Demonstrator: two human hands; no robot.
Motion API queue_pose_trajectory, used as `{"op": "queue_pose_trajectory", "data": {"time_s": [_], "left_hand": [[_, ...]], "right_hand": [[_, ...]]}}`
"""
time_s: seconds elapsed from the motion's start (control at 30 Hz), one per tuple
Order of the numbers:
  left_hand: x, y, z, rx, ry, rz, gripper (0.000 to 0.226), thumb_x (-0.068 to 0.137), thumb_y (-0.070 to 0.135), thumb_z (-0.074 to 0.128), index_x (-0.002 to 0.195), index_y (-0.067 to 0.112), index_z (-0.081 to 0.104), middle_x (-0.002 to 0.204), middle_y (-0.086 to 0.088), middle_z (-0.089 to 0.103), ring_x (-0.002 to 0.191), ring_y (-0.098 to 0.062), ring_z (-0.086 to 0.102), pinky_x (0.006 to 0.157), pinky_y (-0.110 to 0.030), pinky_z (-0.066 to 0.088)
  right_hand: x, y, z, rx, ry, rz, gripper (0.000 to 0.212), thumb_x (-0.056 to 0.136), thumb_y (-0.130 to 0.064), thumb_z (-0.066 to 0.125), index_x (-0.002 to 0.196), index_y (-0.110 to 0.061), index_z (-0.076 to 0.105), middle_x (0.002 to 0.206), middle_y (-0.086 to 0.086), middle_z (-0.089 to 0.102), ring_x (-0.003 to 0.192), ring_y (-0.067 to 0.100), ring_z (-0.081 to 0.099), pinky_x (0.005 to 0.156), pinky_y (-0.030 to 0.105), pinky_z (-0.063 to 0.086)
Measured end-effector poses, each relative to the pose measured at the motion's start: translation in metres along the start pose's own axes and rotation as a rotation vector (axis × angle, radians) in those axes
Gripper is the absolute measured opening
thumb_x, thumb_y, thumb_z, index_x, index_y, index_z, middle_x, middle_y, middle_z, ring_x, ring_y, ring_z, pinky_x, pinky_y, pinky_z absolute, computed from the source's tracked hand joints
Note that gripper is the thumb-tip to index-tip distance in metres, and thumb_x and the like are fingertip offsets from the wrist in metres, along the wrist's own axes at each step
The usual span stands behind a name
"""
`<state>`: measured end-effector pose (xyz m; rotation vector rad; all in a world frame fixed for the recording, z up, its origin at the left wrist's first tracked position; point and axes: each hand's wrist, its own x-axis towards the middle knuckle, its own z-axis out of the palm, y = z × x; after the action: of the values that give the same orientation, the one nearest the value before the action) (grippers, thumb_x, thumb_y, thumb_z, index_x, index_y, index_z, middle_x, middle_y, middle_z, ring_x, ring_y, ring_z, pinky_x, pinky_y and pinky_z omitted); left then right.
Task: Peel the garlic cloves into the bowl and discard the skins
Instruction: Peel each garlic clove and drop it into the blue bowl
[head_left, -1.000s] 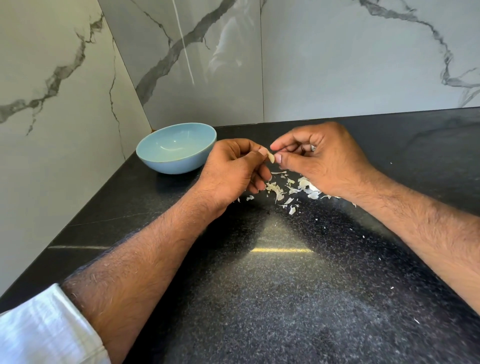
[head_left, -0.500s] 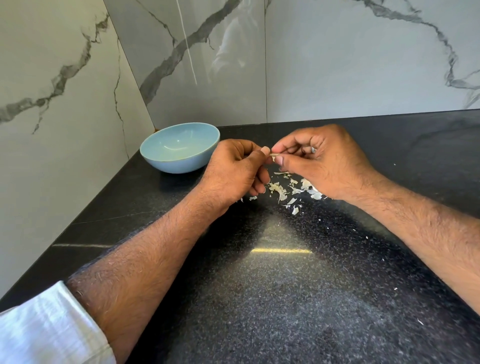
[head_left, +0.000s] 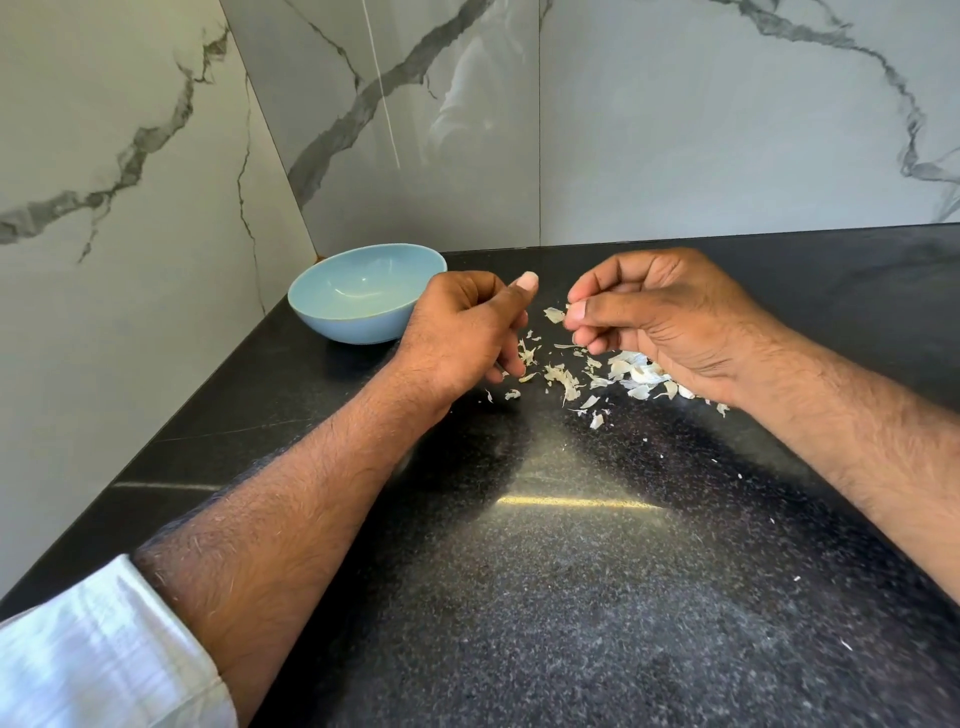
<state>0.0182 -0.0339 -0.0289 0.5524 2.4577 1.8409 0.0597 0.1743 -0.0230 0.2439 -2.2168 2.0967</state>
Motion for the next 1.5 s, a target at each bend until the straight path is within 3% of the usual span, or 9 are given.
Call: {"op": "queue_pose_trajectory", "data": {"time_s": [0.2,0.43,0.6,0.7,0.87,1.03,1.27,1.4,1.5], "left_hand": [[0.001,0.001,-0.007,0.109,-0.001,0.086,0.036,0.105,0.035,0.069,0.083,0.007,0.067,0.063,-0.009,0.071,0.057,-0.024,0.072,0.051,-0.026,0.050],[0.005,0.005,-0.035,0.328,0.125,0.209,0.033,0.101,0.039,0.073,0.082,0.013,0.070,0.064,-0.005,0.074,0.054,-0.024,0.071,0.058,-0.035,0.061],[0.017,0.002,-0.082,0.510,0.373,0.317,0.037,0.095,0.057,0.068,0.077,0.024,0.070,0.066,0.006,0.070,0.064,-0.017,0.068,0.067,-0.044,0.061],[0.026,-0.011,-0.120,0.538,0.553,0.282,0.043,0.093,0.061,0.063,0.078,0.021,0.070,0.067,0.006,0.070,0.067,-0.019,0.068,0.069,-0.045,0.060],[0.033,-0.033,-0.156,0.492,0.740,0.167,0.036,0.096,0.049,0.065,0.082,0.017,0.073,0.077,0.003,0.074,0.077,-0.022,0.071,0.072,-0.036,0.056],[0.032,-0.030,-0.144,0.570,0.791,0.128,0.029,0.096,0.047,0.065,0.079,0.023,0.065,0.080,0.002,0.072,0.078,-0.026,0.067,0.071,-0.034,0.052],[0.029,-0.022,-0.126,0.531,0.773,0.137,0.030,0.099,0.047,0.064,0.084,0.021,0.067,0.077,0.007,0.067,0.076,-0.021,0.065,0.072,-0.038,0.057],[0.025,-0.011,-0.077,0.555,0.484,0.293,0.026,0.096,0.045,0.070,0.083,0.023,0.067,0.074,0.010,0.067,0.071,-0.013,0.061,0.067,-0.030,0.047],[0.023,-0.001,-0.038,0.456,0.215,0.279,0.026,0.093,0.049,0.072,0.085,0.024,0.073,0.073,0.010,0.074,0.066,-0.007,0.066,0.068,-0.031,0.056]], "right_hand": [[0.004,0.005,-0.004,-0.225,0.027,0.012,0.013,0.091,-0.014,0.079,0.099,-0.005,0.078,0.075,0.008,0.072,0.067,0.015,0.064,0.072,0.035,0.056],[0.000,0.000,0.003,-0.429,0.001,-0.018,0.014,0.083,-0.008,0.085,0.094,-0.003,0.077,0.076,0.009,0.077,0.065,0.013,0.071,0.065,0.027,0.060],[0.004,-0.010,0.021,-0.588,0.047,-0.068,0.010,0.082,-0.027,0.088,0.085,-0.019,0.081,0.072,0.002,0.077,0.064,0.013,0.071,0.063,0.027,0.059],[0.027,-0.027,0.044,-0.591,0.070,-0.083,0.003,0.088,-0.021,0.083,0.089,-0.021,0.081,0.076,0.000,0.079,0.067,0.012,0.072,0.067,0.024,0.063],[0.089,-0.042,0.105,-0.687,0.069,-0.111,0.004,0.087,-0.026,0.086,0.087,-0.026,0.082,0.079,-0.011,0.078,0.080,0.015,0.077,0.081,0.041,0.065],[0.132,-0.036,0.146,-0.730,0.093,-0.076,0.019,0.076,-0.034,0.094,0.080,-0.022,0.080,0.079,-0.008,0.076,0.080,0.013,0.072,0.070,0.033,0.060],[0.125,-0.036,0.106,-0.641,0.162,-0.021,0.027,0.080,-0.043,0.089,0.079,-0.019,0.077,0.077,-0.005,0.077,0.076,0.013,0.070,0.080,0.034,0.059],[0.084,-0.030,0.038,-0.675,0.189,0.018,0.027,0.081,-0.043,0.088,0.081,-0.018,0.078,0.076,-0.005,0.078,0.072,0.011,0.071,0.081,0.033,0.059],[0.054,-0.016,-0.007,-0.730,0.238,0.027,0.022,0.081,-0.037,0.089,0.078,-0.018,0.079,0.073,-0.013,0.077,0.069,0.005,0.072,0.074,0.027,0.057]]}}
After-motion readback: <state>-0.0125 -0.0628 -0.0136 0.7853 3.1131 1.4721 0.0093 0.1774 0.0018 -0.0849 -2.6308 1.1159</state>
